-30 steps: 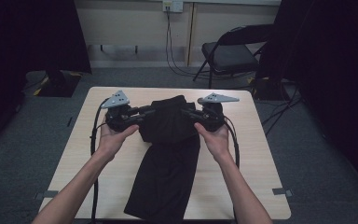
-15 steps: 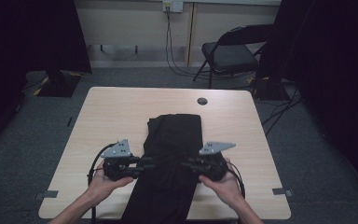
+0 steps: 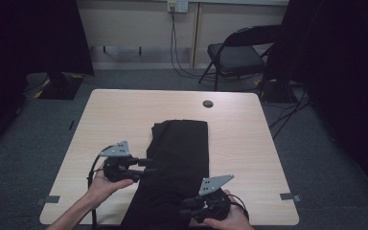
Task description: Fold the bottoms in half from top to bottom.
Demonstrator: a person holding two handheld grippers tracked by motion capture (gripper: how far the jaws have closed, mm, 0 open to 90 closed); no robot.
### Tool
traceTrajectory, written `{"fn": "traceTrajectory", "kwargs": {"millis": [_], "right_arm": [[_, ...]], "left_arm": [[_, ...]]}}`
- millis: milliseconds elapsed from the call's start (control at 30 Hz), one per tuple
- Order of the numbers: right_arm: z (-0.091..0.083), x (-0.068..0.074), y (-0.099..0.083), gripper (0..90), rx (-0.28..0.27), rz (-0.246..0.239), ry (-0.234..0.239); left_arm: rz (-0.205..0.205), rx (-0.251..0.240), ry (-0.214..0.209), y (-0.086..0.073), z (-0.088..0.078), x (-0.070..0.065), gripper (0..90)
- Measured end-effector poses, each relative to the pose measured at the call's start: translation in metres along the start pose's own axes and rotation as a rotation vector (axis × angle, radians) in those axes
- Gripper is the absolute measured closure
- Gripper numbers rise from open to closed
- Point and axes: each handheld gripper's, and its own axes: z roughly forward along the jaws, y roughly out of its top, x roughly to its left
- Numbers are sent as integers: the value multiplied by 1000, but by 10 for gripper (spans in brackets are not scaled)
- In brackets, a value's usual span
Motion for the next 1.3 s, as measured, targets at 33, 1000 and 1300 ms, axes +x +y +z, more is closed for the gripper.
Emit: {"fn": "traceTrajectory", "kwargs": {"millis": [33, 1000, 1300], "right_arm": [[-1, 3, 1, 608, -8, -2, 26], [40, -130, 19, 608, 101, 139, -492], [23, -123, 34, 565, 53, 112, -481]], "left_arm": [[2, 28, -6, -3, 4, 0, 535], [-58, 195, 217, -13, 86, 36, 386], [-105, 185, 219, -8, 88, 48, 396]]}}
